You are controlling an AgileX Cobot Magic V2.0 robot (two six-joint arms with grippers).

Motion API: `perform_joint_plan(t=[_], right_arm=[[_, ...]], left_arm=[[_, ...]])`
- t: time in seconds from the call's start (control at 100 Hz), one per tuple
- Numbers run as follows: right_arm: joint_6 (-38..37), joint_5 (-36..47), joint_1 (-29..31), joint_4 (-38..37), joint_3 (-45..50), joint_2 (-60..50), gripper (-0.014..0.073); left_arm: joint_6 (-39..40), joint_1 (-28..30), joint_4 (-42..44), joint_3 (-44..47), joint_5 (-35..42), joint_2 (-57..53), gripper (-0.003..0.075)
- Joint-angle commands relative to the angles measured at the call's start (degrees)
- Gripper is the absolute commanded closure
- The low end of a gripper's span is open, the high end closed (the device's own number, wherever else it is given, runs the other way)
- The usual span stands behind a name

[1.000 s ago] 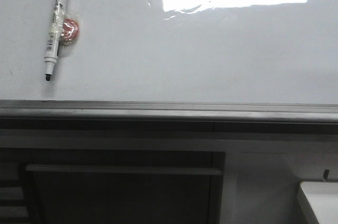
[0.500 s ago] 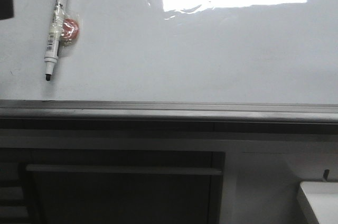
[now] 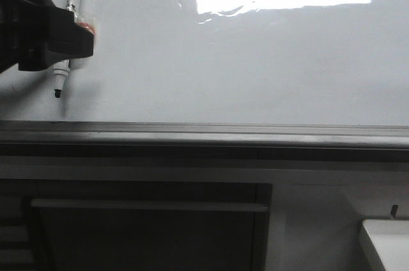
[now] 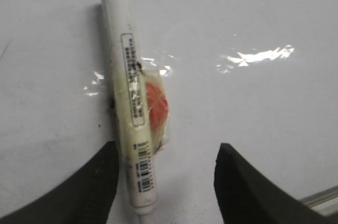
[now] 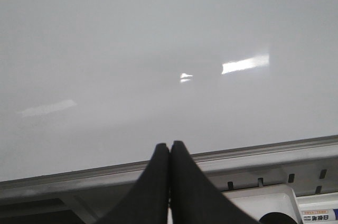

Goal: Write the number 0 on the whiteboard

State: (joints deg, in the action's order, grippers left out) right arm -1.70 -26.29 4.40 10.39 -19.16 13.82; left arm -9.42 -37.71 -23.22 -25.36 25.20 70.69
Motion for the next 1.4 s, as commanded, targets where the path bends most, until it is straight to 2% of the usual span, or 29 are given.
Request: perform_joint_plan(t=[0.0, 0.21, 0.28, 0.35, 0.45, 0.63, 0.71, 0.84, 0.89, 1.01, 1.08, 1.16, 1.25, 1.3, 1.39], right_arm=[[0.2, 4.7, -0.1, 0.3, -1.4, 1.1, 0.0649], [0.2, 4.7, -0.1, 0.3, -1.4, 1.1, 0.0649], [0.2, 4.7, -0.1, 0.3, -1.4, 1.1, 0.0649], [0.2, 4.7, -0.1, 0.4, -1.4, 1.1, 0.0649], [0.2, 4.0, -0.1, 1.6, -1.4, 1.1, 0.0649], [0.7, 1.5, -1.2, 1.8, -1.9, 1.1, 0.0649], [5.6, -0.5, -3.8, 3.6, -3.1, 1.1, 0.0649], [14.8, -3.2, -9.6, 12.8, -5.5, 1.1, 0.0613], [16.7, -3.7, -11.9, 15.5, -6.2, 1.2, 0.0556], [16.8, -5.8, -16.9, 16.9, -7.2, 3.7, 0.0330], [18.0, -5.9, -19.8, 18.0, -7.6, 6.3, 0.0245], [28.6, -5.8, -23.3, 23.5, -8.5, 9.3, 0.0244], [39.5, -5.1, -27.2, 28.8, -10.3, 12.4, 0.0256], [42.3, -4.5, -29.0, 29.9, -11.5, 14.4, 0.0256], [42.7, -2.2, -32.0, 30.0, -13.7, 18.6, 0.0256]], left_arm=[[0.6, -0.4, -3.2, -1.9, 4.8, 0.8, 0.0353], [0.6, -0.4, -4.9, -1.9, 5.3, 3.1, 0.0353], [0.6, -0.4, -5.4, -1.9, 5.9, 3.9, 0.0379], [0.6, -0.4, -6.6, -1.9, 6.7, 4.8, 0.0487], [0.6, -0.4, -6.5, -1.9, 6.8, 5.0, 0.0741], [0.5, -0.4, -2.8, -1.9, 6.7, 4.4, 0.0741], [0.5, -0.4, 3.7, -1.9, 5.6, 3.0, 0.0741], [0.5, -0.4, 19.4, -1.9, 3.4, -1.1, 0.0741], [0.5, -0.4, 26.1, -1.9, 3.4, -2.4, 0.0741], [0.5, -0.4, 42.8, -1.9, 4.5, -3.7, 0.0741], [0.6, -0.4, 52.6, -1.9, 5.3, -3.6, 0.0741], [0.6, -0.4, 60.7, -1.9, 7.1, -3.6, 0.0741], [0.6, -0.4, 65.3, -1.9, 10.4, -3.6, 0.0741], [0.6, -0.4, 66.4, -1.9, 11.7, -3.6, 0.0741], [0.6, -0.4, 67.5, -1.9, 12.3, -3.5, 0.0741]])
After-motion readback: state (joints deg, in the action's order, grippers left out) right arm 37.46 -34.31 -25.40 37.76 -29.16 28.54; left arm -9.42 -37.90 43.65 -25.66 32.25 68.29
